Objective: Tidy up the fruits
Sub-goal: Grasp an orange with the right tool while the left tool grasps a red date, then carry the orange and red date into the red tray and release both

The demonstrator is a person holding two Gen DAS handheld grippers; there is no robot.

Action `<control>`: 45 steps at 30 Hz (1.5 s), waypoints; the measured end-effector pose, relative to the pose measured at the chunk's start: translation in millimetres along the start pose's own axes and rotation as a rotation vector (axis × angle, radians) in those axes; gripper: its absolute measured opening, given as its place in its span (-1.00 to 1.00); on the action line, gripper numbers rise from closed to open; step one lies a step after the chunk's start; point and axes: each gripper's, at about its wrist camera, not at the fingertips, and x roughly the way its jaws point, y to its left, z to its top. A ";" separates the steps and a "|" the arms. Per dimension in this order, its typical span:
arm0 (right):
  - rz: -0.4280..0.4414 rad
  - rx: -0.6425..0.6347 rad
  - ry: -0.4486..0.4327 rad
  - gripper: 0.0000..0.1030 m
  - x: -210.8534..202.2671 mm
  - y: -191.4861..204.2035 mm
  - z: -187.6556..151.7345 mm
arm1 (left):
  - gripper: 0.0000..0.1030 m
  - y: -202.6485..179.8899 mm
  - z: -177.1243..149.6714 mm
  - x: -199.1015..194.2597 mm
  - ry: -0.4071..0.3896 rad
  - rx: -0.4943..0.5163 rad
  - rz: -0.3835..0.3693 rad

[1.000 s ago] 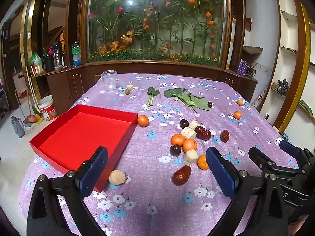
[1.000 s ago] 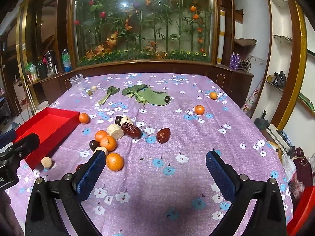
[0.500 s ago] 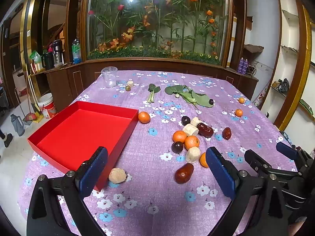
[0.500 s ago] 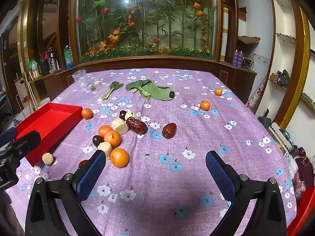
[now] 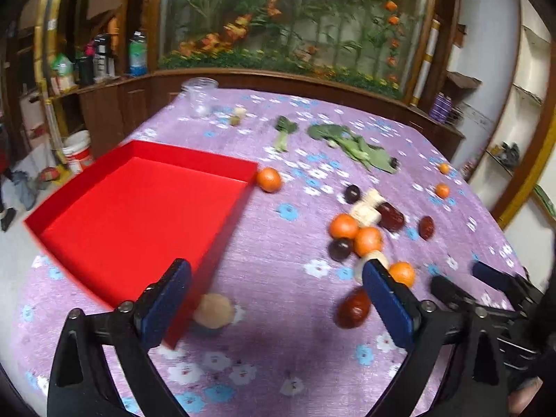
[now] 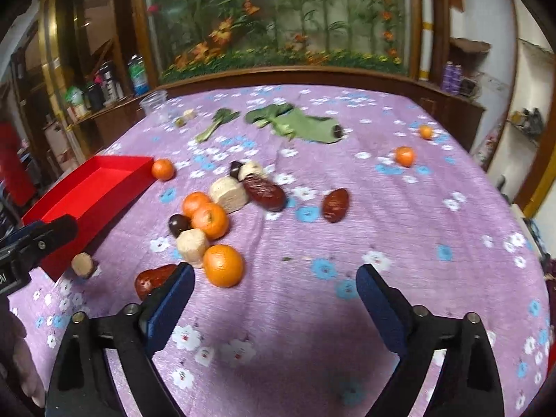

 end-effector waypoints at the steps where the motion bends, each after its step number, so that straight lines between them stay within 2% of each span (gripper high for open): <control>1: 0.018 -0.005 0.012 0.65 4.4 1.4 1.1 | 0.71 -3.4 -1.0 3.2 0.014 0.013 -0.020; 2: 0.041 -0.010 0.031 0.59 11.0 1.9 2.8 | 0.60 -7.3 -3.1 6.8 0.032 0.031 -0.044; 4: 0.066 -0.020 0.057 0.43 20.3 3.1 4.7 | 0.53 -13.7 -8.6 13.2 0.061 0.064 -0.069; 6: 0.094 -0.032 0.081 0.29 29.7 4.1 5.6 | 0.37 -18.4 -14.8 19.2 0.091 0.090 -0.101; 11: 0.145 -0.052 0.118 0.23 45.1 9.0 6.3 | 0.32 -26.4 -24.8 29.9 0.137 0.126 -0.167; 15: 0.173 -0.047 0.140 0.06 54.3 10.1 4.9 | 0.32 -31.1 -26.4 37.4 0.154 0.139 -0.198; 20: 0.220 -0.029 0.141 -0.28 53.2 7.8 5.4 | 0.14 -38.1 -28.0 50.4 0.191 0.150 -0.234; 21: 0.216 -0.029 0.141 -0.29 52.4 8.0 5.8 | 0.00 -39.5 -28.1 52.5 0.201 0.153 -0.240; 25: 0.223 -0.012 0.139 -0.29 49.1 5.3 5.3 | -0.08 -45.0 -26.7 59.7 0.224 0.161 -0.247; 26: 0.224 -0.009 0.139 -0.29 48.7 5.0 4.9 | -0.13 -46.7 -26.8 62.3 0.236 0.166 -0.244; 27: 0.224 -0.005 0.138 -0.29 48.1 4.5 4.6 | -0.28 -48.1 -27.2 65.2 0.248 0.170 -0.240; 29: 0.227 0.003 0.136 -0.29 46.3 3.7 4.4 | -0.33 -50.3 -26.9 67.3 0.253 0.179 -0.230; 31: 0.224 0.007 0.132 -0.29 44.5 3.3 4.5 | -0.43 -53.4 -27.6 67.3 0.252 0.195 -0.221; 38: 0.212 -0.002 0.096 -0.29 25.7 9.2 9.4 | -0.44 -40.6 -23.5 51.4 0.190 0.157 -0.193; 45: 0.242 -0.061 0.037 -0.29 -1.8 41.4 30.0 | -0.44 20.8 7.8 2.6 0.056 0.031 -0.133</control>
